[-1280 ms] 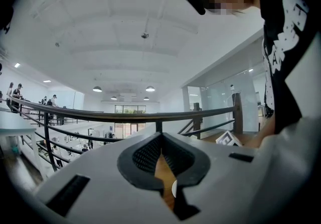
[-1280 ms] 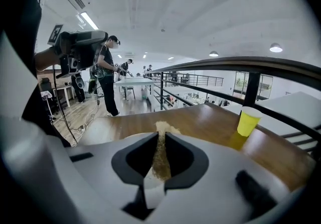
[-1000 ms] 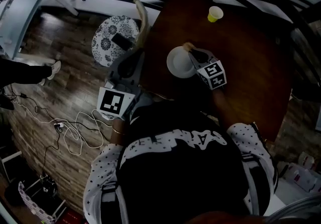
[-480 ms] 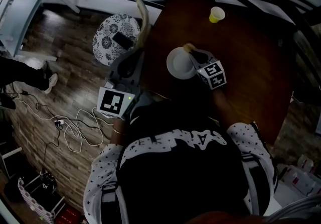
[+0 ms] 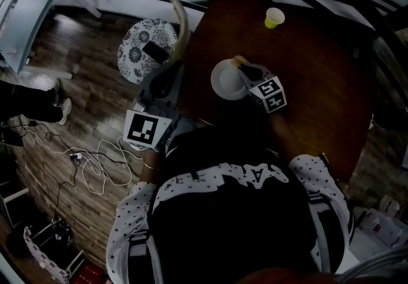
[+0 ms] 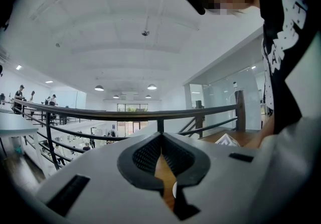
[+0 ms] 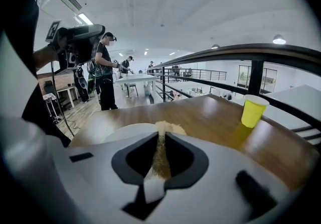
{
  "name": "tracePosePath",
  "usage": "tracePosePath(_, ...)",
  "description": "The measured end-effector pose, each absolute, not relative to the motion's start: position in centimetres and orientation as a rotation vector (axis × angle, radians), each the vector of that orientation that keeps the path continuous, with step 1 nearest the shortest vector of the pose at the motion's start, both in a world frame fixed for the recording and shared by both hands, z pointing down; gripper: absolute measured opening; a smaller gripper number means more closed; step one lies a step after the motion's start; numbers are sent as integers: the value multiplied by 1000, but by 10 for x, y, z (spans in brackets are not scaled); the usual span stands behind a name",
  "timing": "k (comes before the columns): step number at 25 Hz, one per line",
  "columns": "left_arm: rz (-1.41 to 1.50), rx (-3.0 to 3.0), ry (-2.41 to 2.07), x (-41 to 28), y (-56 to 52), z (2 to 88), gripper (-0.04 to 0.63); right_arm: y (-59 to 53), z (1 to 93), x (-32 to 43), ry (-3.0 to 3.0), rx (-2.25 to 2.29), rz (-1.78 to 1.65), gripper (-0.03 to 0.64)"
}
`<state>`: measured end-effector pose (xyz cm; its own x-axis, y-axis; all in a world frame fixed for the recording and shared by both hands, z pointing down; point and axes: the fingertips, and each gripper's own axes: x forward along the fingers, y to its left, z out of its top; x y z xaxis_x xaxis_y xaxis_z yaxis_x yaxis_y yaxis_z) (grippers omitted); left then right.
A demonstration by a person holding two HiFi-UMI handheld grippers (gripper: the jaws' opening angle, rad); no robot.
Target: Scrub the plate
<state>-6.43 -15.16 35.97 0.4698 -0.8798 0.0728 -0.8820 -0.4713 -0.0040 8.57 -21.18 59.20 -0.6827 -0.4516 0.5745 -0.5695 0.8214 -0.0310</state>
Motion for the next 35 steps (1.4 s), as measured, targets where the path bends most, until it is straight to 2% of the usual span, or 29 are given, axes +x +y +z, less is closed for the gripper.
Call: tracePosePath(35, 89, 2675, -1558, -79, -146, 365, 15, -187, 601, 71, -2408, 713, 287, 49)
